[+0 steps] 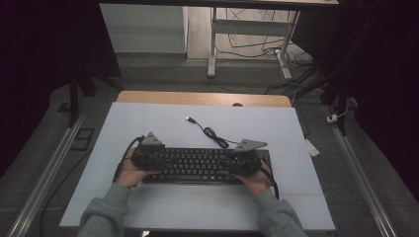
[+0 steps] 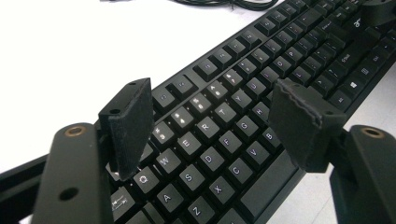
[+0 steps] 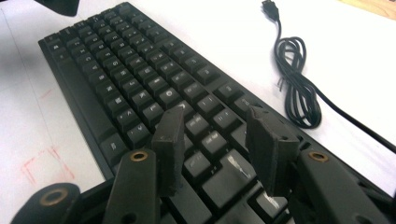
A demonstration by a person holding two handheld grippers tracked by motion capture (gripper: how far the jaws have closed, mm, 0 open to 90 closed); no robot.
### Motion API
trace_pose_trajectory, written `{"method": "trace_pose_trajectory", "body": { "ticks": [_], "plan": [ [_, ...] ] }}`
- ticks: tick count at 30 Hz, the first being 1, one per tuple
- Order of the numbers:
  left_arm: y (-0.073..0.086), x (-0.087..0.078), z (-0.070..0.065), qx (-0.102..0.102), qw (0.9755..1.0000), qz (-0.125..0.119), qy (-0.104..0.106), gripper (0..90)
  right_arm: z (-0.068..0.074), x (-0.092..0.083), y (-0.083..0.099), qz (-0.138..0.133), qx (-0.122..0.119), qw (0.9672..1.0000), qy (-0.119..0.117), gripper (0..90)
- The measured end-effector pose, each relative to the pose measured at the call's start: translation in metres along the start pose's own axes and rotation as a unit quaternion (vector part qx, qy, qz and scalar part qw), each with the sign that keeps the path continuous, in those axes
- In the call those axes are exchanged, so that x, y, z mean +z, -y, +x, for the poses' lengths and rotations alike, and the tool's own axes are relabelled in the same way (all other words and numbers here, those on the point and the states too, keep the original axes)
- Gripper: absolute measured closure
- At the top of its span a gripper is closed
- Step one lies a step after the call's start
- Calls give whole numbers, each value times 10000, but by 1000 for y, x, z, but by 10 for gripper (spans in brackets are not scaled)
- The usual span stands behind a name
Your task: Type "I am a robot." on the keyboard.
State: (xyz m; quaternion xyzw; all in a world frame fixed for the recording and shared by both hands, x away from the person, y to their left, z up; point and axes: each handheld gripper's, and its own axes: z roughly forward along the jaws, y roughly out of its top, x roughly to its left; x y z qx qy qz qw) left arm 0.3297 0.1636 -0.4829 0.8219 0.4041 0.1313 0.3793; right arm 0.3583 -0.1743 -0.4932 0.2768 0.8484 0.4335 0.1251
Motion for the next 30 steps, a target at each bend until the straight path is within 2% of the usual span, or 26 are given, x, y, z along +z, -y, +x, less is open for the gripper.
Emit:
{"method": "trace_pose_trajectory", "body": {
  "ticks": [12, 16, 23, 27, 30],
  "plan": [
    [0, 1, -3, 33, 10000, -8, 70, 342, 1, 1, 0, 1, -52, 10000, 17, 566],
    [1, 7, -10, 130, 9996, 74, 236, 423, 2, 1, 0, 4, -83, 10000, 33, 564],
    [2, 18, -23, 460, 9974, 368, 421, 665, 1, 1, 0, 39, -85, 9999, 108, 562],
    [4, 23, -29, 610, 9959, 503, 429, 783, 0, 1, 0, 53, -86, 9998, 143, 562],
    [4, 25, -32, 651, 9957, 509, 430, 845, 0, 1, 0, 62, -78, 9998, 145, 561]
  ]
}}
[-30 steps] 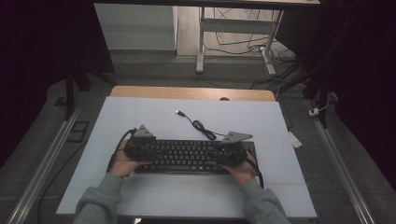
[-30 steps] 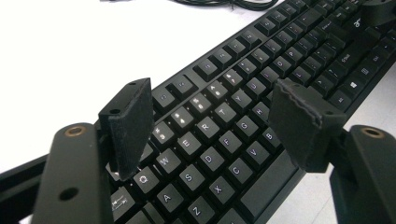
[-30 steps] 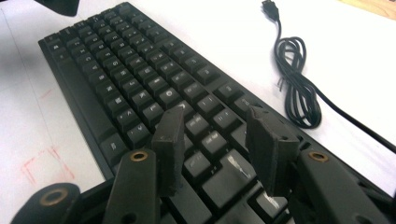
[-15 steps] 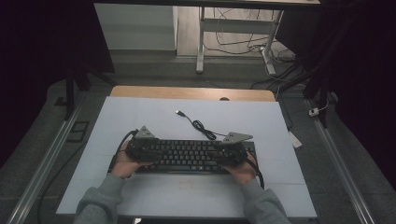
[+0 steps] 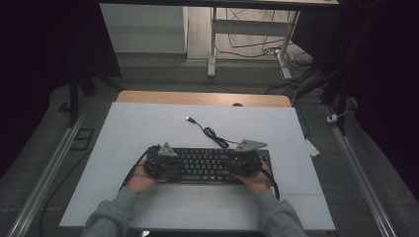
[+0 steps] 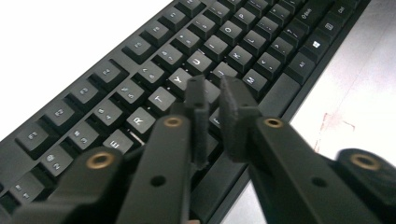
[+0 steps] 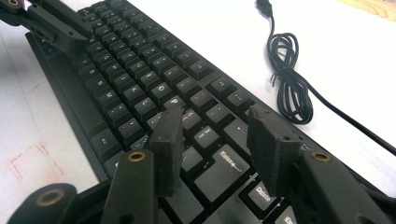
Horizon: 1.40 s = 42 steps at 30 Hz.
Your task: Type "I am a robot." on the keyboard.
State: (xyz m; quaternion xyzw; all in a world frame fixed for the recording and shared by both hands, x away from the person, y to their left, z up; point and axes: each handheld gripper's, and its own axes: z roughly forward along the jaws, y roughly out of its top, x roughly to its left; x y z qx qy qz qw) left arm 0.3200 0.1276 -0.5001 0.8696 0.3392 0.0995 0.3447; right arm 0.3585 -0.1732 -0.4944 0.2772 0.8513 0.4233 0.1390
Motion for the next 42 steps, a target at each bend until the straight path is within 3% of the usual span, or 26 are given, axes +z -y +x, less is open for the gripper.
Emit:
{"method": "trace_pose_trajectory", "body": {
  "ticks": [4, 32, 37, 42],
  "plan": [
    [0, 3, -1, 60, 10000, 55, -12, 888, 0, 0, 0, -7, 11, 10000, -8, 561],
    [2, 19, -8, 146, 9995, 296, -15, 889, 0, 2, 0, 26, 43, 10000, -34, 553],
    [2, 18, -8, 144, 9996, 252, -53, 889, 0, 2, 0, 33, 38, 10000, -19, 553],
    [-1, 8, -5, 72, 10000, -6, -58, 885, 0, 2, 0, 39, 32, 10000, -13, 553]
  ]
}}
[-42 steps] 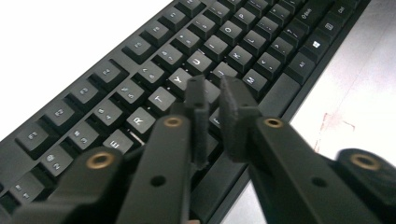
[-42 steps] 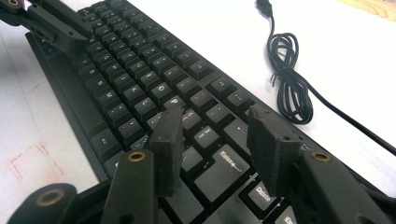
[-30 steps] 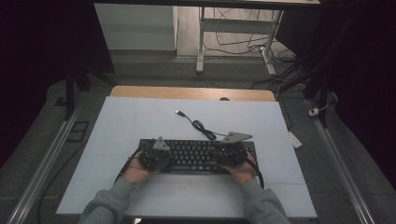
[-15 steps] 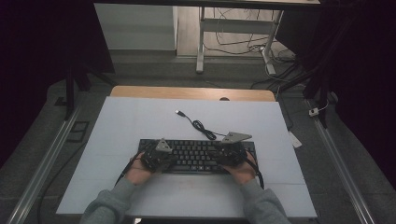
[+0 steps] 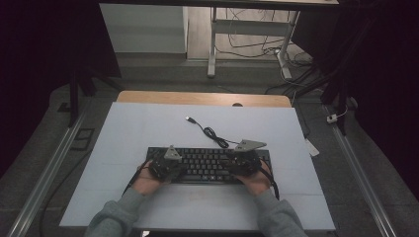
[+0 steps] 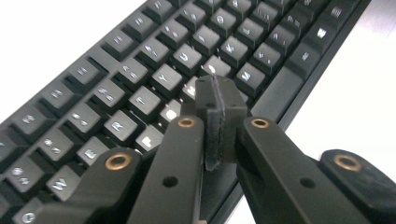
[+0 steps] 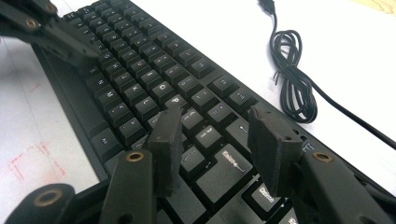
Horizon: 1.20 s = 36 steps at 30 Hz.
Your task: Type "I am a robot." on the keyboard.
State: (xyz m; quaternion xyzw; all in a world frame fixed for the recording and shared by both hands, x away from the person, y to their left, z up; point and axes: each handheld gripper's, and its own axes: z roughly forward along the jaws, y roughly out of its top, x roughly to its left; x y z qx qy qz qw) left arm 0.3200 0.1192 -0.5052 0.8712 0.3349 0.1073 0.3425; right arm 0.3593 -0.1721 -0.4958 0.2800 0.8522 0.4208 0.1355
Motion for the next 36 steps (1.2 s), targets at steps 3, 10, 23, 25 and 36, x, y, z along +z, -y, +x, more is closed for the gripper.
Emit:
{"method": "trace_pose_trajectory", "body": {
  "ticks": [3, 10, 23, 25, 36],
  "plan": [
    [-1, -7, 3, -52, 9999, -155, 0, 844, 0, 0, 0, -5, 7, 10000, -23, 552],
    [1, -24, 17, -474, 9971, -547, -224, 544, 0, 1, 0, 17, -2, 10000, -23, 551],
    [4, -37, 29, -841, 9931, -707, -415, 336, 0, 1, 0, 37, -21, 10000, -34, 544],
    [3, -36, 29, -844, 9931, -703, -414, 327, 0, 1, 0, 40, -24, 10000, -30, 543],
    [3, -36, 29, -841, 9933, -687, -385, 311, 0, 1, 0, 33, -18, 10000, -39, 542]
  ]
}}
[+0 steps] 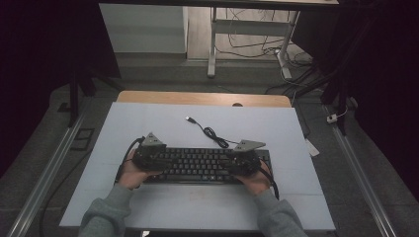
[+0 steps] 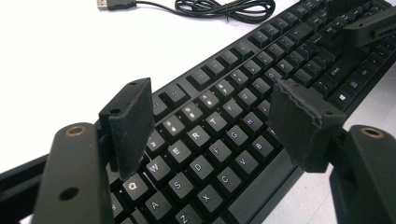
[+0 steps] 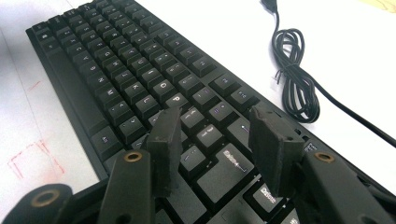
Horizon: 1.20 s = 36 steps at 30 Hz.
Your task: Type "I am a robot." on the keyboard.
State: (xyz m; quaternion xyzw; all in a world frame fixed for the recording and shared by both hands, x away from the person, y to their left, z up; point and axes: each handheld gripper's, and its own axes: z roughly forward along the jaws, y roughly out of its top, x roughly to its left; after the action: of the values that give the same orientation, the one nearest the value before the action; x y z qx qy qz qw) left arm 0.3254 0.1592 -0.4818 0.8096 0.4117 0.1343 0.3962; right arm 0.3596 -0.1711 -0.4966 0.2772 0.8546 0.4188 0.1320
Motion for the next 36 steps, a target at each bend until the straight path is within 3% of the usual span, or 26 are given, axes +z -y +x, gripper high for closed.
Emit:
{"method": "trace_pose_trajectory", "body": {
  "ticks": [11, 22, 26, 33, 36],
  "plan": [
    [0, 1, 0, 50, 10000, 70, 46, 307, 5, 4, -10, -107, -90, 9999, -78, 543],
    [0, 2, -1, 111, 9999, 94, 56, 307, 17, 28, -25, -60, -266, 9992, -291, 571],
    [0, 3, -1, 118, 9999, 116, 48, 307, 20, 36, -29, -31, -297, 9990, -332, 630],
    [1, 4, -1, 131, 9998, 163, 38, 307, 22, 47, -33, 63, -323, 9983, -479, 849],
    [1, 4, -1, 123, 9998, 182, 38, 308, 24, 53, -33, 212, -391, 9980, -455, 894]
  ]
}}
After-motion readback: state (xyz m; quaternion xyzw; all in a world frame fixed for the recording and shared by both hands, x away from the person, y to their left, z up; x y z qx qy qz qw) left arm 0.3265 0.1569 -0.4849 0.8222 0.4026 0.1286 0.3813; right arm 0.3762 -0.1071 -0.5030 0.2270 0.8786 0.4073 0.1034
